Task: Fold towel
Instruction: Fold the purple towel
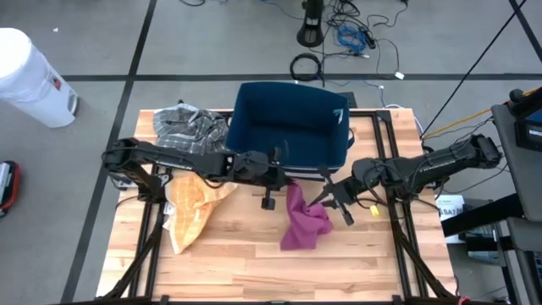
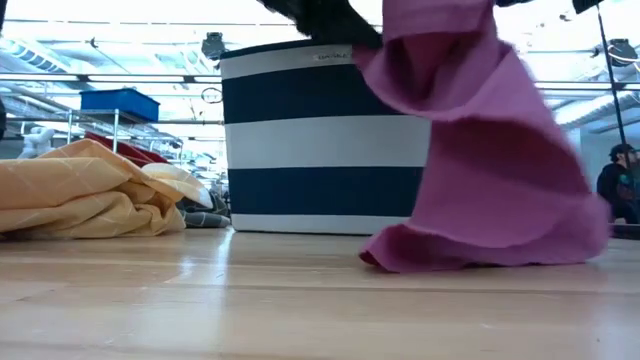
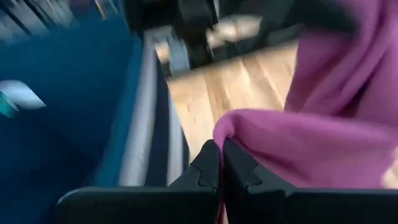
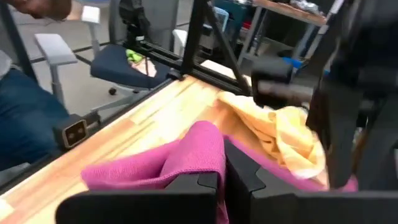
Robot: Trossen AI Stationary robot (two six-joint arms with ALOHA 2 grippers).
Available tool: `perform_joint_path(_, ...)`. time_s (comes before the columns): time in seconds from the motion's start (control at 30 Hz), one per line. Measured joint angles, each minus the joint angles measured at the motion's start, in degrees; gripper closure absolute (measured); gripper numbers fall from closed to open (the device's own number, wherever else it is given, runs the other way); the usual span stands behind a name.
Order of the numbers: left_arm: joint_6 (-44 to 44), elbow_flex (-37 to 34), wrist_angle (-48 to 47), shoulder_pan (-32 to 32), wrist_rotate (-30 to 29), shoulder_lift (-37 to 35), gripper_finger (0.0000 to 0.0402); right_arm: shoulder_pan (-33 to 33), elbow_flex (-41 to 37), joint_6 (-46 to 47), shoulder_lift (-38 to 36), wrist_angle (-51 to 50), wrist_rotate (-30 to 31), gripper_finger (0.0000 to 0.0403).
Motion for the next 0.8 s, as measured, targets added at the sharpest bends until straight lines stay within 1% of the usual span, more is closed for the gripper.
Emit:
perform_joint_path(0.1,1.4,0.1,0.7,-0.8,-1.3,-1.3,0.04,-1.4,0.0,-0.2,0.0,1.2,0.0,0.0403)
perform_joint_path(0.17,1.8,0.0,-0.9,-1.1,-2.4,-1.7,0.04,-2.5,0.0,-0.7,0.0,1.0,0.8,0.0403)
perform_joint_path(0.3,1.7,0.0,-0.4,-0.8,-2.0,-1.7,0.04,-5.1,0.0,-1.5,-0.2,-2.3,5.4,0.0403)
perform_joint_path(0.4,1.8,0.0,-0.9,-1.4,-1.9,-1.7,0.04,-7.2,0.0,-1.2,-0.2,-4.8,7.2,0.0403)
perform_joint_path(0.5,1.8,0.0,-1.1,-1.6,-2.5,-1.7,0.04,-9.3,0.0,-1.5,-0.3,-4.9,8.8,0.0403)
perform_joint_path(0.6,1.7,0.0,-1.1,-0.4,-3.4,-1.7,0.04,-11.7,0.0,-1.9,-0.3,-4.8,8.7,0.0402)
perform_joint_path(0.7,1.1,0.0,-1.2,0.1,-3.8,-1.7,0.04,-12.4,0.0,-1.7,-0.2,-5.0,9.2,0.0402)
perform_joint_path(0.77,0.8,0.0,-1.4,-0.1,-3.6,-1.9,0.04,-12.1,0.0,-1.2,-0.3,-4.9,8.4,0.0402)
perform_joint_path(0.8,0.9,0.0,-1.8,-0.3,-3.2,-2.3,0.04,-11.8,0.0,-0.8,-0.4,-4.8,7.0,0.0402)
